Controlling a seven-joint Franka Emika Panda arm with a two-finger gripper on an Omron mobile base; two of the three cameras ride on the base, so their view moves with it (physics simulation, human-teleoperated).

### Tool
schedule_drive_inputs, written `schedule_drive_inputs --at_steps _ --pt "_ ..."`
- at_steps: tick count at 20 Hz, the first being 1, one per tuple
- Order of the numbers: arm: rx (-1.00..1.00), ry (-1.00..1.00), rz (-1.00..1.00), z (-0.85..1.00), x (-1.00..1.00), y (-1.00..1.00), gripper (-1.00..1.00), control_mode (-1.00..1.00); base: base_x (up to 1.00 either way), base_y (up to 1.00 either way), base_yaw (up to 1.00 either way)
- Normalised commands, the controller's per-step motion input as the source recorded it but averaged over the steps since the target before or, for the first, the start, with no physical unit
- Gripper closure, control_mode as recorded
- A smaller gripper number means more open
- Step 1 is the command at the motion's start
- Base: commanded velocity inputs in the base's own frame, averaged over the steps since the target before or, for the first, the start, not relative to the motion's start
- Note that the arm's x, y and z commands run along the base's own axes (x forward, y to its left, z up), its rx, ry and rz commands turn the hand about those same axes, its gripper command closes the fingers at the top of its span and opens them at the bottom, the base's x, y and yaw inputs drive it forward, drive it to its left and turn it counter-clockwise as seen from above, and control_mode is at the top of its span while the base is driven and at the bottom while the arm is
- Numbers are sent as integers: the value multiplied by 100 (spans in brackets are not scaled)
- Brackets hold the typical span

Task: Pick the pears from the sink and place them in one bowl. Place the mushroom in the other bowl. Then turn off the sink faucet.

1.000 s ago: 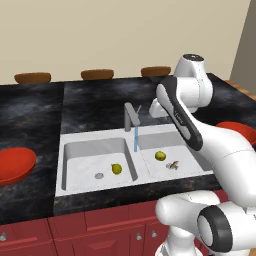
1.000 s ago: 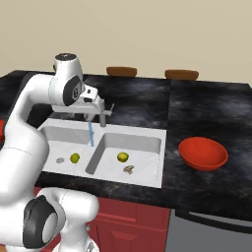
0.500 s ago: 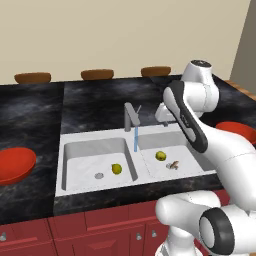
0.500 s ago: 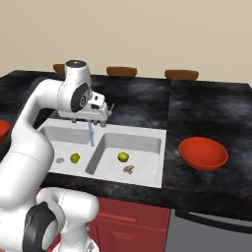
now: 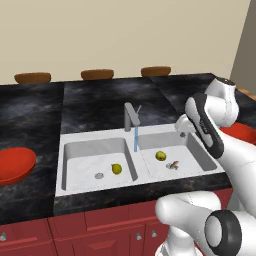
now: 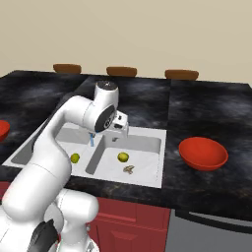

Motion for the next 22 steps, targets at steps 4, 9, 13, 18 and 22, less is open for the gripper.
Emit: schedule_drive_inputs --at_steps 4,9,13,18,22 --pt "15 0 0 -41 12 -65 -100 -100 0 0 0" --pt "5 0 0 -44 30 -35 -100 -100 0 0 0" --pt "-1 1 0 -61 33 -4 -100 -100 0 0 0" --pt "-9 0 -1 -64 26 3 -100 -100 0 0 0" --pt "-7 0 0 -53 18 1 -100 -100 0 0 0"
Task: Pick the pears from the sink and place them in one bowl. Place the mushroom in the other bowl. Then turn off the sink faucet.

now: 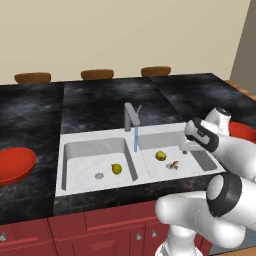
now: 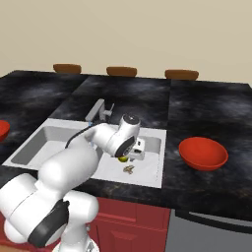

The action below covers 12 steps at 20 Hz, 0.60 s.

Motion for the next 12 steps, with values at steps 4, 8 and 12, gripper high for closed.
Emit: schedule_drive_inputs --at_steps 4,8,12 --pt "-3 0 0 -45 21 1 -100 -100 0 0 0" --pt "0 0 0 -43 27 0 -100 -100 0 0 0" --pt "0 0 0 -40 34 1 -100 -100 0 0 0"
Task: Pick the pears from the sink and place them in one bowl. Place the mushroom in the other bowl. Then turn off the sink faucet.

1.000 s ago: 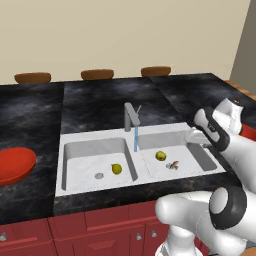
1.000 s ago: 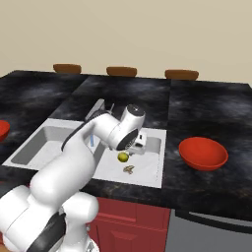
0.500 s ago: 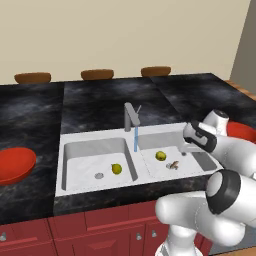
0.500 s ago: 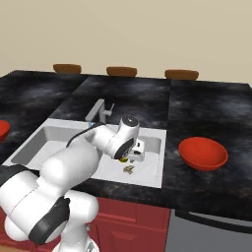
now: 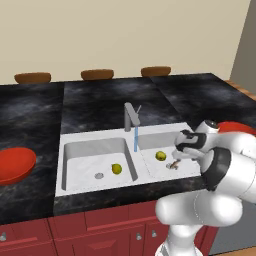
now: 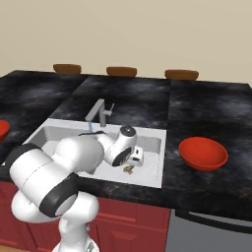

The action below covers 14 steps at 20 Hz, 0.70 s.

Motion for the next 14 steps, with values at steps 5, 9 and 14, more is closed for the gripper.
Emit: schedule_drive_inputs --at_steps 5,9,14 --pt "0 0 0 -33 32 2 -100 -100 0 0 0" --pt "0 0 -1 -22 36 0 -100 -100 0 0 0" --pt "0 2 -5 -13 43 0 -100 -100 0 0 0"
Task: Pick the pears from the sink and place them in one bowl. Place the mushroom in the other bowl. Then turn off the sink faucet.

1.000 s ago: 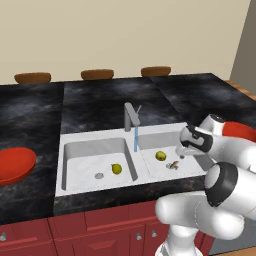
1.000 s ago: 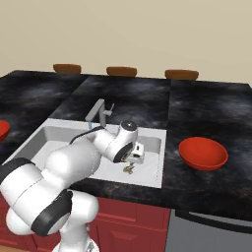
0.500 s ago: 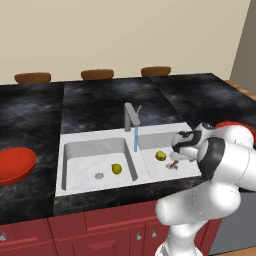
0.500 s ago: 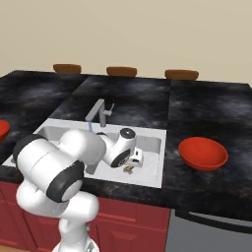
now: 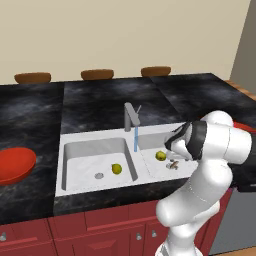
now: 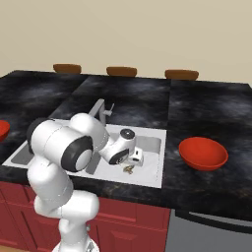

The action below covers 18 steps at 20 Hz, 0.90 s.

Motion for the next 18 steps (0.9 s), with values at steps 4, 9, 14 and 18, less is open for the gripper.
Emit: schedule_drive_inputs --at_steps 4,9,14,18 --pt "0 4 -7 -12 48 -3 -100 -100 0 0 0" --pt "0 3 -5 -24 22 -15 -100 -100 0 0 0" --pt "0 2 -5 -23 11 -3 -100 -100 0 0 0" --pt "0 1 -4 -27 13 0 -100 -100 0 0 0"
